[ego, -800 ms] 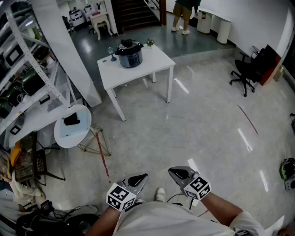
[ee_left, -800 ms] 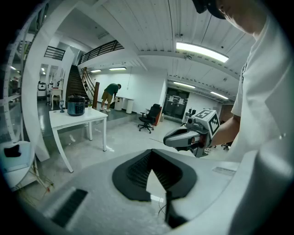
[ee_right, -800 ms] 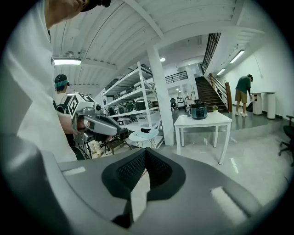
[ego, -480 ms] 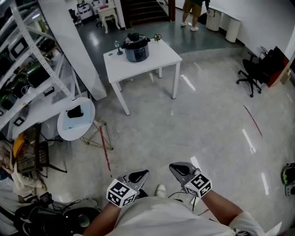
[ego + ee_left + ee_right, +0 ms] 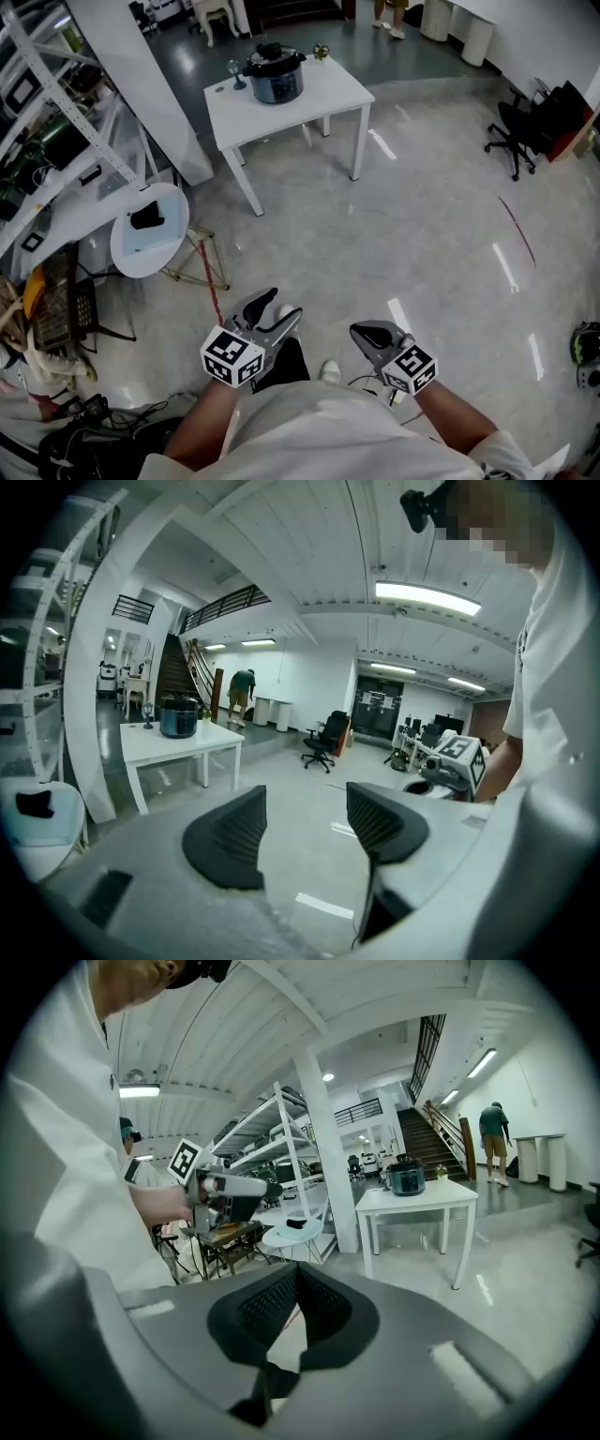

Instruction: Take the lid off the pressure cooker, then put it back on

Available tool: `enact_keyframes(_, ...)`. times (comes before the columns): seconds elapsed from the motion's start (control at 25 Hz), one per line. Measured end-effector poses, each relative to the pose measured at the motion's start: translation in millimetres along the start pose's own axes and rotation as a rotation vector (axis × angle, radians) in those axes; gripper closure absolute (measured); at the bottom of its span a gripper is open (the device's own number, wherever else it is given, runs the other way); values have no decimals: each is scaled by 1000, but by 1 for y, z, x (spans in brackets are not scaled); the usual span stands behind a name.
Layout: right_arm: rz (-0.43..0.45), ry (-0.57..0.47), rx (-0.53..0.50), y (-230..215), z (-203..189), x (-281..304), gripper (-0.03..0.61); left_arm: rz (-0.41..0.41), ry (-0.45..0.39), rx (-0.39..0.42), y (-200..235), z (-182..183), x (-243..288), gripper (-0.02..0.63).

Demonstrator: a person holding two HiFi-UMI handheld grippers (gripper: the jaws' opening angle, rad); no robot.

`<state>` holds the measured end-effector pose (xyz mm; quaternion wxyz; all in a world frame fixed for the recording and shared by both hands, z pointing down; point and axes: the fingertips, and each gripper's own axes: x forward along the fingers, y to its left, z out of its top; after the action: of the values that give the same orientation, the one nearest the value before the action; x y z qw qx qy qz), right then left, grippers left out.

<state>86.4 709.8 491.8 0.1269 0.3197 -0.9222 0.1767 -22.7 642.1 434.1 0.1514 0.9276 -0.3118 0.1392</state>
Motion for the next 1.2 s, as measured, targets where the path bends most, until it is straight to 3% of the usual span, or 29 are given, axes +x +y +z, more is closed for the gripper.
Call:
enact_keyframes(0.24,-34,33,11,-30,23,46,565,-30,-46,6,81,35,26,327)
enact_keyframes(0.68,-69,42,-27,-87,111,187,565,-111,-52,66,234,96,61,327)
enact_keyframes(1.2,-64,59,-19,-156,164,273,565,-101,-58,69,351,133,102,327)
